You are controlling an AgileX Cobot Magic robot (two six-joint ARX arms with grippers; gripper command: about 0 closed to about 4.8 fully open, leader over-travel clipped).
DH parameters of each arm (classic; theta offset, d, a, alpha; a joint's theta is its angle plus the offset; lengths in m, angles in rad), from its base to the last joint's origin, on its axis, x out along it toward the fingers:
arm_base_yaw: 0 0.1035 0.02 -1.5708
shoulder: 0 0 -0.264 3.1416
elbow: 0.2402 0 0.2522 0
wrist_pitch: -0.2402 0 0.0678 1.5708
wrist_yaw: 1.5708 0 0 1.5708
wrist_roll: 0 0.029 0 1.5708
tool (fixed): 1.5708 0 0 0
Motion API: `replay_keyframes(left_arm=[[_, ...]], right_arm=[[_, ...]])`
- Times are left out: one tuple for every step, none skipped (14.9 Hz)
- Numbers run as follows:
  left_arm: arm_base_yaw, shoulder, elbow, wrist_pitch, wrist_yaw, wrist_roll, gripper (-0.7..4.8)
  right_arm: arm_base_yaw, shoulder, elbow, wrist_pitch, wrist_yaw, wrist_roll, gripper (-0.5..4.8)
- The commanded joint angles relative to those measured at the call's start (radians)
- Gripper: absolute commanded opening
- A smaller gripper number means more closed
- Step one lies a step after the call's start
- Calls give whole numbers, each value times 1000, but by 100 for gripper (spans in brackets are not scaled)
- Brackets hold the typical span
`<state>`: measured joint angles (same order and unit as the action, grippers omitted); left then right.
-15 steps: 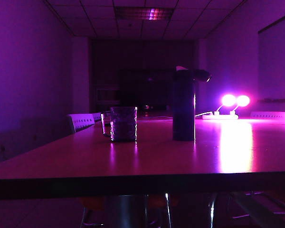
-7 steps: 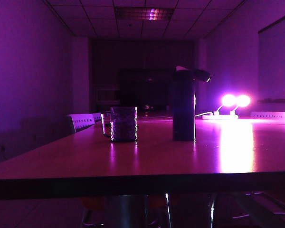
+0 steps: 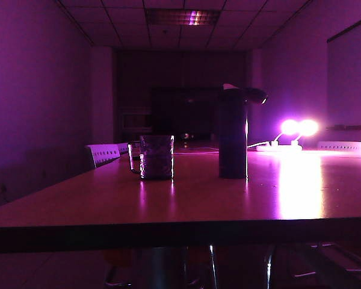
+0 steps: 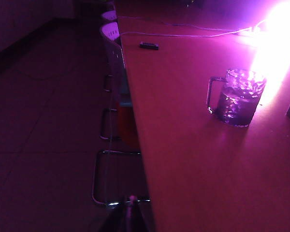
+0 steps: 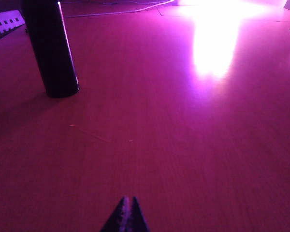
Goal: Pick up the black thermos cup, pour some water from it into the cup, and then put the thermos cup back on the table.
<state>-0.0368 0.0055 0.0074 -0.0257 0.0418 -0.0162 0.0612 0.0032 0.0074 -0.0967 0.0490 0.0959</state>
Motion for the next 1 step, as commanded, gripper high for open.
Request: replay_keyframes(left_arm=[[-2, 1, -1, 5, 3, 2, -6]], right_arm=[[-1, 0, 0, 12, 0, -2, -4]])
